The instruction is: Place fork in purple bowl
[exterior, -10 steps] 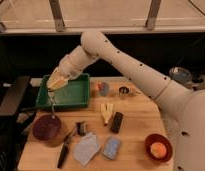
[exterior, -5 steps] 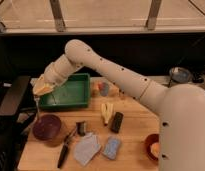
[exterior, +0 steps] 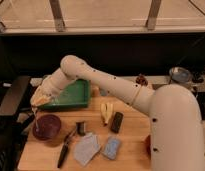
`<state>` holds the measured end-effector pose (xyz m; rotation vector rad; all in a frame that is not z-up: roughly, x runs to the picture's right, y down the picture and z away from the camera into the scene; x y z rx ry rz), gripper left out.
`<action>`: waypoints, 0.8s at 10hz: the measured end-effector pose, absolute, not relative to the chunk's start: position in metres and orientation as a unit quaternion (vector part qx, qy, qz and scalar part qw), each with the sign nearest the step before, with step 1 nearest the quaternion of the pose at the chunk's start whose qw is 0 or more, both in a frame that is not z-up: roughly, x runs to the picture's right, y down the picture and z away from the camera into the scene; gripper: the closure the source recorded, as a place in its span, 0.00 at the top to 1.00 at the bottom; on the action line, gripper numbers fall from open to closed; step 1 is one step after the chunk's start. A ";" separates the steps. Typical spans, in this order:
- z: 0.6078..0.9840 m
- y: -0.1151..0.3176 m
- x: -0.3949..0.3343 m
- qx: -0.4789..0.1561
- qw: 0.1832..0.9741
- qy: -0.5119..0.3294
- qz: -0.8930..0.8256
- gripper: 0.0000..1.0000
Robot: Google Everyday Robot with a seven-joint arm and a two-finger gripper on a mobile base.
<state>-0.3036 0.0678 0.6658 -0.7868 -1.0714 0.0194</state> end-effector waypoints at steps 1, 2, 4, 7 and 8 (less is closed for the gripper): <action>0.671 0.077 -0.306 -0.372 0.784 -0.496 0.014 0.00; 0.676 0.088 -0.308 -0.380 0.782 -0.494 0.020 0.00; 0.687 0.103 -0.307 -0.393 0.778 -0.489 0.037 0.00; 0.699 0.116 -0.299 -0.403 0.775 -0.483 0.059 0.00; 0.703 0.119 -0.295 -0.405 0.775 -0.480 0.065 0.00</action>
